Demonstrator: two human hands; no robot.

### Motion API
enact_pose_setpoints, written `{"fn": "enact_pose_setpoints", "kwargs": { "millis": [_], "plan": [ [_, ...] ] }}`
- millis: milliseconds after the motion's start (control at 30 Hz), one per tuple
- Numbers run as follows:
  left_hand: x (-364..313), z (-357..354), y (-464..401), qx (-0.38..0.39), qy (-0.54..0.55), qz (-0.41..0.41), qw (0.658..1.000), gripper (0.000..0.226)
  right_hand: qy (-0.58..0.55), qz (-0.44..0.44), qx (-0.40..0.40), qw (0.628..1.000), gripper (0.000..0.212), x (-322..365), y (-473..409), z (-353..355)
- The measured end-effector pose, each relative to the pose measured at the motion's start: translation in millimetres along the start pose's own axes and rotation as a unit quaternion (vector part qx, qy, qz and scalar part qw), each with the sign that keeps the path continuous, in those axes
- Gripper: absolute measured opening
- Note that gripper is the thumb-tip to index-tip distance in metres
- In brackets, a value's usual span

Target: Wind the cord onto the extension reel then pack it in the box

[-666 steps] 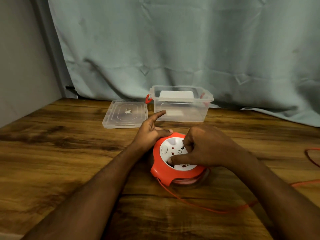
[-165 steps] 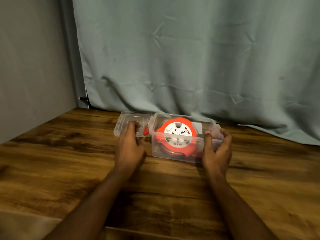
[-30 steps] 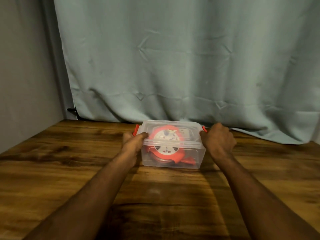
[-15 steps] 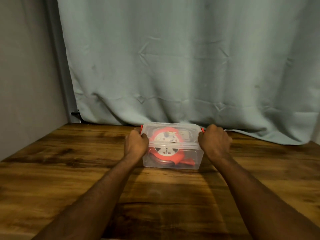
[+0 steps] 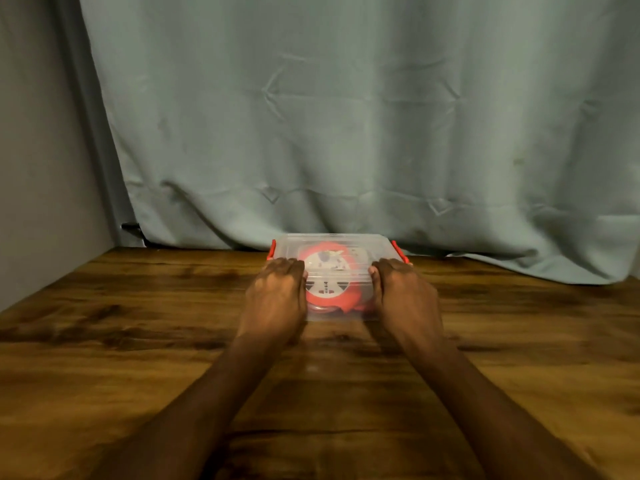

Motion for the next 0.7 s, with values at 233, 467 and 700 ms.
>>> {"fn": "enact_pose_setpoints", "kwargs": {
  "millis": [233,467,700],
  "plan": [
    [37.6,-51.6,-60.6,-0.010,0.019,-0.006,1.000,0.019,-0.022,-0.024,0.018,0.999,0.027,5.3,-56.0,-52.7],
    [50.3,-73.8,-86.3,-0.019,0.021,-0.004,1.000,0.018,-0.023,-0.039,0.008,0.999,0.030,6.5,-83.7,-83.8],
    [46.1,-52.0,-91.7,0.100,-0.001,-0.005,0.995,0.044,-0.009,-0.007,0.101,0.995,0.036,6.3,-90.1,-59.4]
  ]
}}
Point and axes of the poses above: each hand's wrist, its own y-axis away from the middle knuckle, its own z-axis out of the back of the hand, x = y × z, the point moved 3 cm from there along -y, towards the middle knuckle, and after that the axes turned 10 degrees about y, right-handed, at the moved point
